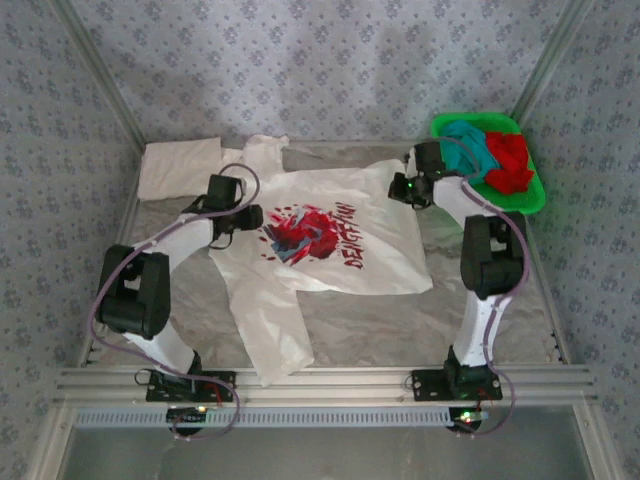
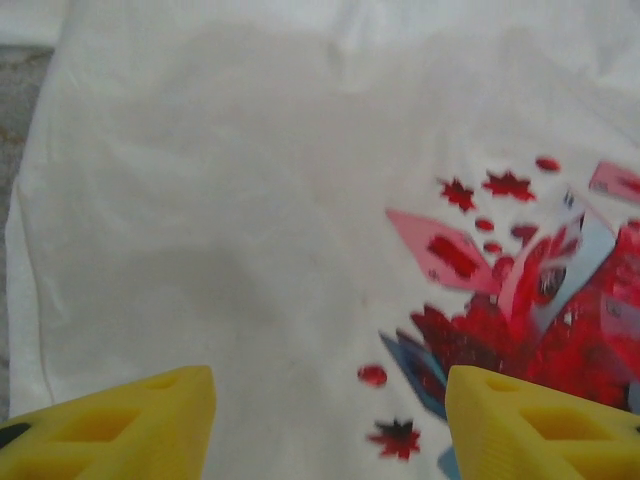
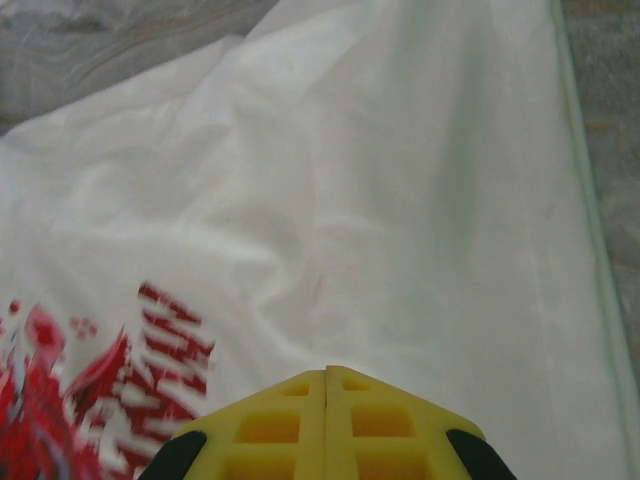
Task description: Fold and stack the t-shirts
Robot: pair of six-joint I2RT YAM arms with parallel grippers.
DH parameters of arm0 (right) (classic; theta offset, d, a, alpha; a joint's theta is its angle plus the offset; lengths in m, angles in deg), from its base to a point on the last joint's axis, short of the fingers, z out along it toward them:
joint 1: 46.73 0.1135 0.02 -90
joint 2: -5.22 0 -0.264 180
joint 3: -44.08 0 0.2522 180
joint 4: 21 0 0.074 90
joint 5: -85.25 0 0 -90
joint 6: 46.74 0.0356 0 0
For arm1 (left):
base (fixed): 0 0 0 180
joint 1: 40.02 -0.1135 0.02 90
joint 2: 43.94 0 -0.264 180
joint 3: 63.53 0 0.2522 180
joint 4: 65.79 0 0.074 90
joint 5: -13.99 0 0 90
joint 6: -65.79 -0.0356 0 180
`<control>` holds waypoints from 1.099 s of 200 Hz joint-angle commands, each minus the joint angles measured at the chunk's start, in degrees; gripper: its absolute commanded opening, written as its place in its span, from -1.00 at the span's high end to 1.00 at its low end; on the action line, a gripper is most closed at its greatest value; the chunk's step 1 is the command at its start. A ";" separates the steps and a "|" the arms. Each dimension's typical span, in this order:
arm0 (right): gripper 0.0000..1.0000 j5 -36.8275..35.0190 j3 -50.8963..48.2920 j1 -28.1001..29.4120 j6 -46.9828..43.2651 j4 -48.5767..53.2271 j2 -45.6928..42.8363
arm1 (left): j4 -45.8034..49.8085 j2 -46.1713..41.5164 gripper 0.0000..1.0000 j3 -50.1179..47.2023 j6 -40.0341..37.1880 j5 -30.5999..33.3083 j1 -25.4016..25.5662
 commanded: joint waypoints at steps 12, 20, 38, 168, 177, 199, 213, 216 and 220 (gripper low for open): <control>1.00 -3.81 7.48 0.19 5.53 -1.26 9.00 | -5.62 3.94 -0.24 4.30 3.06 1.21 -0.03; 1.00 -5.13 9.22 0.25 6.48 -1.19 11.25 | -6.07 4.50 -0.24 3.68 3.58 1.16 0.14; 1.00 -5.30 13.15 0.29 8.61 -0.91 15.83 | -7.45 4.67 -0.28 0.98 5.14 1.16 0.13; 1.00 -20.31 1.26 -6.87 25.01 -5.72 8.52 | -4.05 1.91 -0.38 -5.87 5.65 6.82 -0.35; 1.00 -17.90 3.50 -6.69 23.16 -5.65 9.48 | -3.54 3.45 -0.38 -4.24 5.64 6.48 -0.29; 1.00 -11.04 9.58 -5.39 18.67 -4.75 11.99 | -3.99 5.93 -0.27 -2.07 6.02 6.54 0.23; 1.00 -8.28 11.80 -3.94 16.37 -4.29 12.25 | -5.16 5.75 -0.23 -2.92 7.28 7.12 0.33; 1.00 -7.58 12.12 -3.66 15.94 -4.32 12.17 | -5.56 5.61 -0.23 -3.27 7.47 7.13 0.33; 1.00 -7.02 12.55 -3.23 15.86 -4.05 11.96 | -5.81 5.43 -0.23 -3.62 7.86 7.28 0.34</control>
